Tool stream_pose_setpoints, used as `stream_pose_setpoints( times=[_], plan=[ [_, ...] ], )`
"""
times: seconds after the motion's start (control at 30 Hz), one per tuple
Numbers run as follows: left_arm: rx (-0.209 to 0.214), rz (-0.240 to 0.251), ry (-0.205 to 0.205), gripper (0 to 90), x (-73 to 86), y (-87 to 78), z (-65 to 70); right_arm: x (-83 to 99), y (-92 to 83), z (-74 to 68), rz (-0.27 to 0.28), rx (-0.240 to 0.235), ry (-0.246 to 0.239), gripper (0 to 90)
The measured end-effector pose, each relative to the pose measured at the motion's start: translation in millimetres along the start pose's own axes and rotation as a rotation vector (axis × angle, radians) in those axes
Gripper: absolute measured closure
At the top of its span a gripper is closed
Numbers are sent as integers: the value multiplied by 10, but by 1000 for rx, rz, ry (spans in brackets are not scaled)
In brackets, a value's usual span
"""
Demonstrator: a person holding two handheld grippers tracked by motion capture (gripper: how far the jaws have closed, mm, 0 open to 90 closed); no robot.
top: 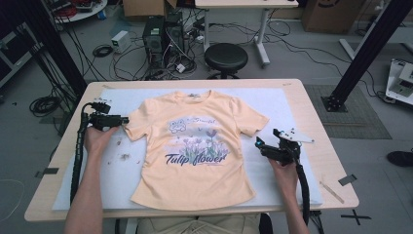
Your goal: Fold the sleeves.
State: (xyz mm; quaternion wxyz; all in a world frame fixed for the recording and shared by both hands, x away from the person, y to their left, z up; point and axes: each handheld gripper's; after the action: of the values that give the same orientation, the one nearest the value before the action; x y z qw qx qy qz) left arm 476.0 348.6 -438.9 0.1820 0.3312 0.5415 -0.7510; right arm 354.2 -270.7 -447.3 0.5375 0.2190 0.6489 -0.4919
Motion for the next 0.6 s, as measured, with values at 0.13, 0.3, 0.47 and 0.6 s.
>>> stream_pose_setpoints(
  times=[0.13,0.3,0.47,0.6],
  plan=[
    [-17,8,20,580,19,0,16,-1,1,-5,-5,-1,6,219],
    [-28,15,31,634,41,-11,24,-2,2,-9,-9,0,7,219],
    [-35,23,37,733,70,-33,29,-3,3,-12,-7,1,1,219],
    [-7,33,4,842,82,-53,-12,-3,2,-11,-10,1,7,219]
  ],
)
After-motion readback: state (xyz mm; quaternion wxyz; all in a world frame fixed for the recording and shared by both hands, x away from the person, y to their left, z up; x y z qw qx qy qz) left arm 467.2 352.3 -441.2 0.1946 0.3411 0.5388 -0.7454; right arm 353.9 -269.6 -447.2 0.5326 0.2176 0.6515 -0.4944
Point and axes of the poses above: each handheld gripper's, and its own axes: y roughly forward along the jaws, x roughly out of its underside, z roughly to its right, and after that the axes turned 6 degrees about -y, right-handed
